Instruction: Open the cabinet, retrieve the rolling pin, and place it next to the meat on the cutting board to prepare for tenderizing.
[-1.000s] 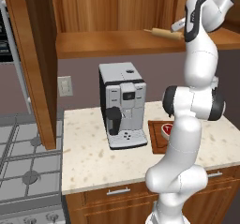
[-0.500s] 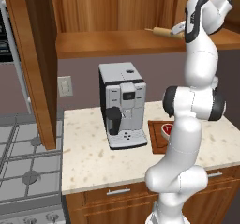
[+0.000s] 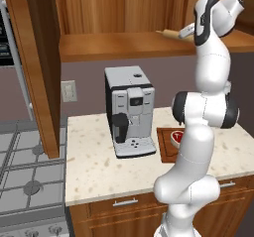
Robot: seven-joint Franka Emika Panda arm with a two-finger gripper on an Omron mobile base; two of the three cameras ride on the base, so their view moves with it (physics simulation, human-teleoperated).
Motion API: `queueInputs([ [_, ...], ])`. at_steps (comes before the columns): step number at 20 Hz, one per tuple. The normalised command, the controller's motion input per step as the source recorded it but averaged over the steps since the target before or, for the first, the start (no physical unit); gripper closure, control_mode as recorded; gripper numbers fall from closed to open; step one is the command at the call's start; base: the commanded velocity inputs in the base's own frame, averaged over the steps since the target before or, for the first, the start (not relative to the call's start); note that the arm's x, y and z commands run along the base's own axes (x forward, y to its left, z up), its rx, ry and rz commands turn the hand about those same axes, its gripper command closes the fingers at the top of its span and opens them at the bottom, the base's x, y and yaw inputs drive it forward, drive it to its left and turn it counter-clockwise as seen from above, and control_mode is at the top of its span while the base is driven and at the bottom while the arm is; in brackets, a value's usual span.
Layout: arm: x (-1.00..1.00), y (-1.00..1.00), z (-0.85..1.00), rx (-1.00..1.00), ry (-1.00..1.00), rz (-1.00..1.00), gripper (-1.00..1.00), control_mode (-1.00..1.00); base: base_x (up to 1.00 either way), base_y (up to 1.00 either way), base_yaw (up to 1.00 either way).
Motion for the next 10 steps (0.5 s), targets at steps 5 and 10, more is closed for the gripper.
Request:
queueInputs([
  [5,0.12,0.15,-0.29,0.0,0.0,0.01,1.0,-1.0,0.0,0.0,0.0],
  [10,0.0,0.01,-0.23,0.02,0.0,0.02,1.0,-1.0,0.0,0.0,0.0],
])
